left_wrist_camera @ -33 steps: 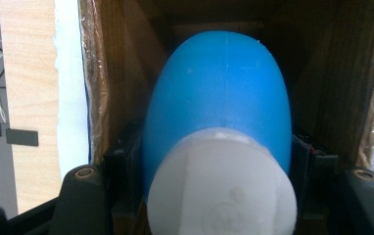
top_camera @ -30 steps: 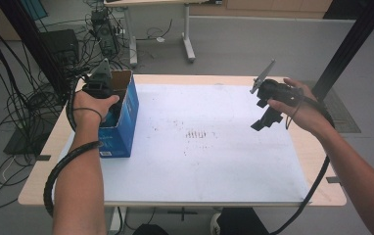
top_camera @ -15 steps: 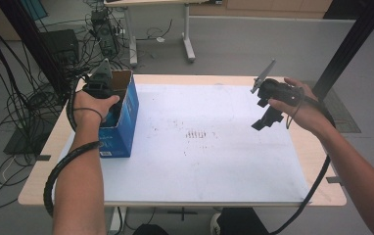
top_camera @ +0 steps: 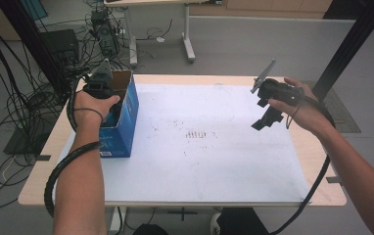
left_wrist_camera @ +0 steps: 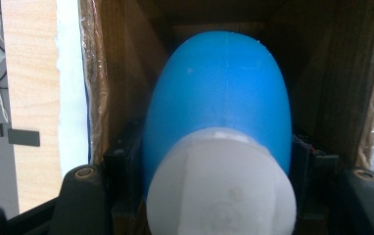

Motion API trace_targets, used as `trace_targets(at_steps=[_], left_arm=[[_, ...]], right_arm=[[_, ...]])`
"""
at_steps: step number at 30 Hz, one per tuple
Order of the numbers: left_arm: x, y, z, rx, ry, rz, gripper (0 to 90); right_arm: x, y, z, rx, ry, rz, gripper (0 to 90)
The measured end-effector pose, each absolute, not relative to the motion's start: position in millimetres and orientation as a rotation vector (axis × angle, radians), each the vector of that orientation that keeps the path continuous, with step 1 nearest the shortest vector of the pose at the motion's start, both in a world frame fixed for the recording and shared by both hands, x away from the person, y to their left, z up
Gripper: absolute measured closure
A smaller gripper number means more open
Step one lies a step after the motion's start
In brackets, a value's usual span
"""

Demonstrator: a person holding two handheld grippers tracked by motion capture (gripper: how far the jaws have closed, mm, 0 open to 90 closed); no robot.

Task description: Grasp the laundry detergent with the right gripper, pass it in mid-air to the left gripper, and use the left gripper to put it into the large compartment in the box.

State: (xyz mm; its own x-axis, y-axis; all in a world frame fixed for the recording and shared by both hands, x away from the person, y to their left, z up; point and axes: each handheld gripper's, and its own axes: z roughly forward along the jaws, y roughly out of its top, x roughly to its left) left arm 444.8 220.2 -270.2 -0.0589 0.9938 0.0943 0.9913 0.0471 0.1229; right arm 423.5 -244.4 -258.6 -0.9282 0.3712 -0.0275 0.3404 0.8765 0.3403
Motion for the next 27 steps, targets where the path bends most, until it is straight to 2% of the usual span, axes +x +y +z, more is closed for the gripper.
trace_targets(at_steps=[27], left_arm=[[444.4, 220.6, -270.3, 2.144, 2.257, 0.248, 36.5]], right_arm=[[422.0, -243.6, -258.7, 0.564, 2.955, 0.51, 5.3]])
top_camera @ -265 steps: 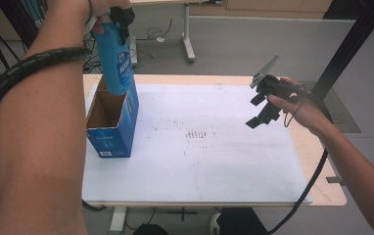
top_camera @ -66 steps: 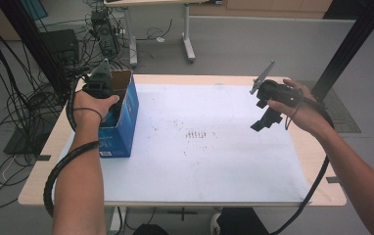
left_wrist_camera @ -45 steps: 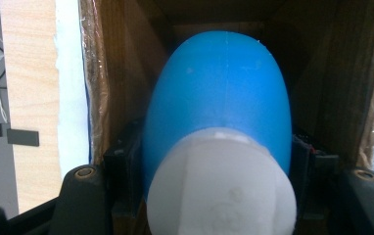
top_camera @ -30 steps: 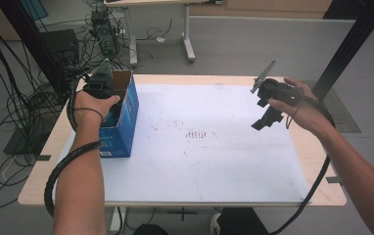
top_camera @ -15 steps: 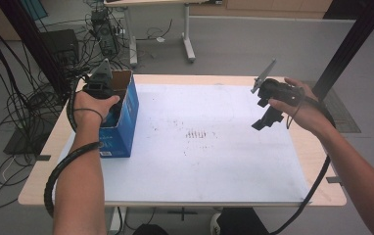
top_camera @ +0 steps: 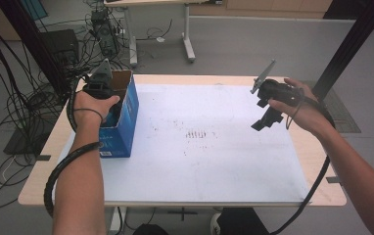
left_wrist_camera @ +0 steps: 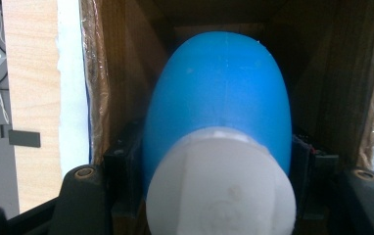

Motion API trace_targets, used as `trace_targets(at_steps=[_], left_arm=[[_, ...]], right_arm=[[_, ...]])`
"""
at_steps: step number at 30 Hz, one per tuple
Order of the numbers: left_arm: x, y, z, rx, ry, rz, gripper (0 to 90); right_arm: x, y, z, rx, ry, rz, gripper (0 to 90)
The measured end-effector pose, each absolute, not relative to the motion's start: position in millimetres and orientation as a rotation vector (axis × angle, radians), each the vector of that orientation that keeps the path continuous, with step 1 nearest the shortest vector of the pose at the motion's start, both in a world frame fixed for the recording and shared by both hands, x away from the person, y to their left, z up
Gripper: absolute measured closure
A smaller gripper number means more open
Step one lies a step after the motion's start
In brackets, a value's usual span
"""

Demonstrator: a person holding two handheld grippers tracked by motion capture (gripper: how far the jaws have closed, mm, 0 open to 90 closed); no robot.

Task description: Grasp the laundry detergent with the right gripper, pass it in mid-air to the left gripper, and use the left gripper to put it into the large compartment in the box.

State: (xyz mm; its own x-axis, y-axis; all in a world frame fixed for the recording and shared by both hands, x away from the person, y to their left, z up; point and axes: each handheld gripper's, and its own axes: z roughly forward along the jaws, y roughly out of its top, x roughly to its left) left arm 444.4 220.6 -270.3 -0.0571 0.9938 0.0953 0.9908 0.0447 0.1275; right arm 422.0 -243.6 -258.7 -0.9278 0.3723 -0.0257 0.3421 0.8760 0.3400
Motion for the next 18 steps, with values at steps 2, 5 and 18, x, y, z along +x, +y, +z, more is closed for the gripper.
trace_targets(at_steps=[2, 5, 18], left_arm=[[444.4, 220.8, -270.4, 2.142, 2.257, 0.248, 36.4], [444.4, 221.1, -270.4, 2.141, 2.257, 0.247, 36.5], [443.8, 220.6, -270.5, 2.14, 2.256, 0.25, 36.5]], right_arm=[[422.1, -243.5, -258.5, 0.564, 2.954, 0.512, 5.3], [422.1, -243.7, -258.6, 0.564, 2.954, 0.51, 5.3], [421.9, -243.3, -258.3, 0.562, 2.954, 0.513, 5.3]])
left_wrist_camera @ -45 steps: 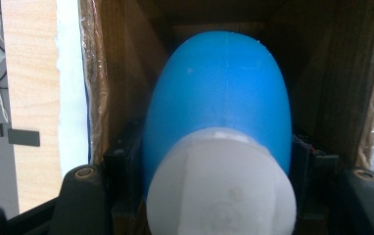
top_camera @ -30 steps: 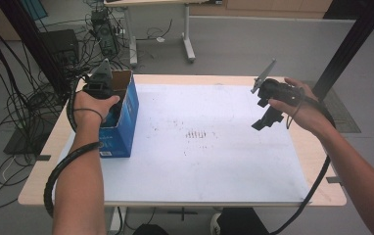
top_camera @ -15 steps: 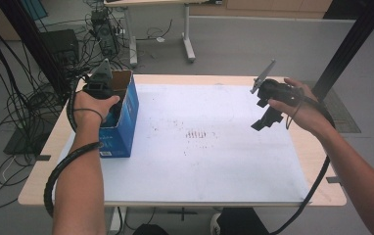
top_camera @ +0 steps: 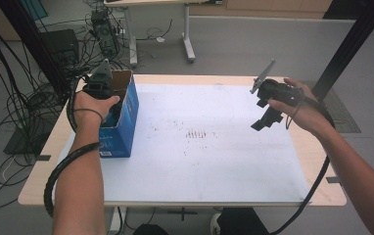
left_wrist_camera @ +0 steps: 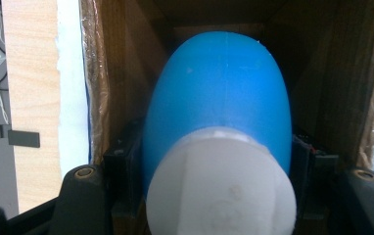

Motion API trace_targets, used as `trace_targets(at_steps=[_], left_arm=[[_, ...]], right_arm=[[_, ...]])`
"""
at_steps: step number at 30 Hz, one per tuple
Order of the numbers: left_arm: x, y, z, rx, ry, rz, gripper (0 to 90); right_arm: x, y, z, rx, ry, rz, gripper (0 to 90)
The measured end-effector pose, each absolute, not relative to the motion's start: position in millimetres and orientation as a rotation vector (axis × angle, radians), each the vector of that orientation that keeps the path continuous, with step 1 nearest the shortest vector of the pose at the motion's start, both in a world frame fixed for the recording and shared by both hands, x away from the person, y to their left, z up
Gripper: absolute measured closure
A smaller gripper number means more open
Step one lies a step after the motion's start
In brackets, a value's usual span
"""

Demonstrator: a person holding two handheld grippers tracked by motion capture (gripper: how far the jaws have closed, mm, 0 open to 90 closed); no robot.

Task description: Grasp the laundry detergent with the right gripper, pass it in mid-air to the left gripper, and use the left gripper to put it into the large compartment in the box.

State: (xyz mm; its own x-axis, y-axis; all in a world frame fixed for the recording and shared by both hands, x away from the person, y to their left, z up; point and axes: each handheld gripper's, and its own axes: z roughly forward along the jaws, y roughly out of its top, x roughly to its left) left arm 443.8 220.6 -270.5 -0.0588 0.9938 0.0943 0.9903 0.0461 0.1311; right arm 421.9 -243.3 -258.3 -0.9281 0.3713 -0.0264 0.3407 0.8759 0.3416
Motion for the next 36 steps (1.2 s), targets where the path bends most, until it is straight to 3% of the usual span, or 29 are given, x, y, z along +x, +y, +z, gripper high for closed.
trace_targets(at_steps=[36], left_arm=[[443.6, 218.4, -270.5, 2.148, 2.257, 0.258, 36.4]], right_arm=[[422.7, -245.3, -257.0, 0.562, 2.951, 0.525, 5.3]])
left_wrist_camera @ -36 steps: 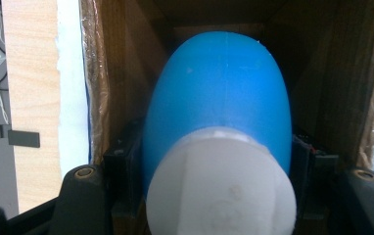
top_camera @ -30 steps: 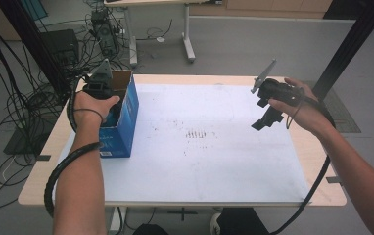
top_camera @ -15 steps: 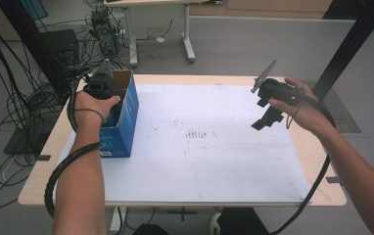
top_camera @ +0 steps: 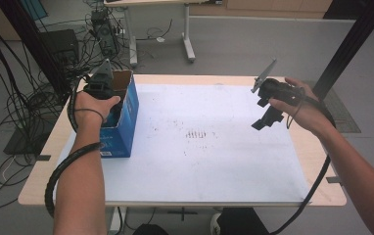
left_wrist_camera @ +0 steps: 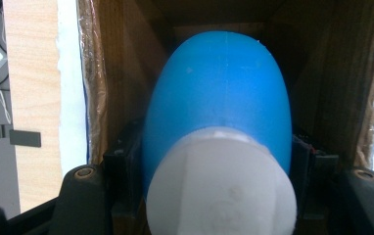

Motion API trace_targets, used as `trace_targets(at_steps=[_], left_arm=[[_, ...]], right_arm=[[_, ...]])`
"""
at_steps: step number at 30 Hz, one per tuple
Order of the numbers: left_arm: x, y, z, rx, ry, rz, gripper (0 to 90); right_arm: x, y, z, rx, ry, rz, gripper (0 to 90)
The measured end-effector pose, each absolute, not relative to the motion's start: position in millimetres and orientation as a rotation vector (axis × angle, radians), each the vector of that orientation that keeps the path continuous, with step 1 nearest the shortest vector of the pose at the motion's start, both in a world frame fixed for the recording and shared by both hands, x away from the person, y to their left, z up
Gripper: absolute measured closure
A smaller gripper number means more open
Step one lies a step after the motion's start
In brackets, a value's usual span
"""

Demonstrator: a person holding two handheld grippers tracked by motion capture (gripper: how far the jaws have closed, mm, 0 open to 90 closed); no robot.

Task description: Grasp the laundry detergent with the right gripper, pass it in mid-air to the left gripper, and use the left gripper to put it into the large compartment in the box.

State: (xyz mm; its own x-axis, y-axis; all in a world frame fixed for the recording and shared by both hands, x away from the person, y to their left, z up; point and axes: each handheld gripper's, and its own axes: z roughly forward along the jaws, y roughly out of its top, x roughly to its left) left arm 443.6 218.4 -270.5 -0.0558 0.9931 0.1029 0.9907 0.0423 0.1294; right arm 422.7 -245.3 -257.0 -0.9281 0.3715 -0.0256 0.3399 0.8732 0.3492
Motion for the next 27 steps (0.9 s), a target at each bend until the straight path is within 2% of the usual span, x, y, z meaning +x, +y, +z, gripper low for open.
trace_targets(at_steps=[27], left_arm=[[443.2, 218.2, -270.6, 2.142, 2.261, 0.262, 36.4]], right_arm=[[421.7, -247.5, -256.4, 0.566, 2.948, 0.53, 5.3]])
